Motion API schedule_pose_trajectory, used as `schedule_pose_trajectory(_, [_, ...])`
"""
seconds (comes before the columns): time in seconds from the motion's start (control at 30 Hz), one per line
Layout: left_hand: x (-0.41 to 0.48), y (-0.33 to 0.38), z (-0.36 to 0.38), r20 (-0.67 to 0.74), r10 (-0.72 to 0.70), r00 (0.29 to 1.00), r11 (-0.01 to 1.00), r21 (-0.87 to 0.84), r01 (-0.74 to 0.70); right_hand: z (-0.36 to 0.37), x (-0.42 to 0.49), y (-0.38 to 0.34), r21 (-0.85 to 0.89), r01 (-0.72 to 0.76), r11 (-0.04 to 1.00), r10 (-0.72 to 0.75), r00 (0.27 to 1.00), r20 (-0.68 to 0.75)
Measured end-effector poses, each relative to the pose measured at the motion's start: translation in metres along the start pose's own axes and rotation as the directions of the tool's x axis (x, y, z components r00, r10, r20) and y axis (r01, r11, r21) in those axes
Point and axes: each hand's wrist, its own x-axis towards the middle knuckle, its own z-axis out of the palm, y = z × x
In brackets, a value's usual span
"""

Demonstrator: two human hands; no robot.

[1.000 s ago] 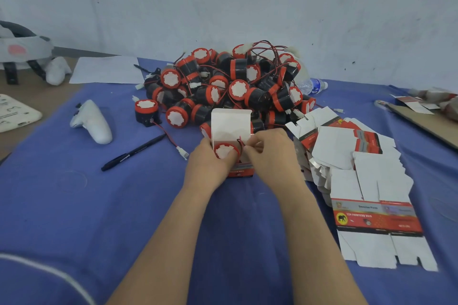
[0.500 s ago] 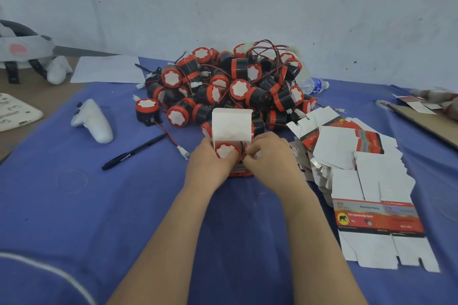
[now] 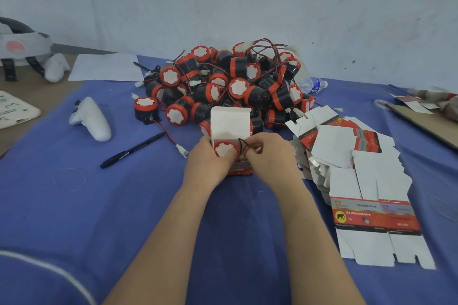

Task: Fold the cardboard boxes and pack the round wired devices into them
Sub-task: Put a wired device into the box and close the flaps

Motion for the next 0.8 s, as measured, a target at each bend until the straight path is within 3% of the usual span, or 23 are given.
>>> schedule_pose_trajectory(0.27, [0.0006, -0.0002, 0.0001, 0.001, 0.006, 1.0, 1.0, 0.003, -0.006, 0.0011, 0.0009, 0.0004, -0.005, 0.023, 1.0, -0.023, 1.0, -0.006])
schedule_pose_trajectory(0.43, [0.0015, -0.0007, 0.0004, 0.0, -0.005, 1.0, 1.0, 0.004, 0.005, -0.0019, 0.0018, 0.0035, 0.124, -0.035, 0.992, 0.046, 0.995, -0.088])
schedule_pose_trajectory(0.8, [0.0023, -0.0023, 0.0027, 0.009, 0.007, 1.0, 1.0, -0.003, -0.007, 0.0069, 0.0017, -0.0017, -0.161, -0.03, 0.986, 0.026, 0.999, -0.029])
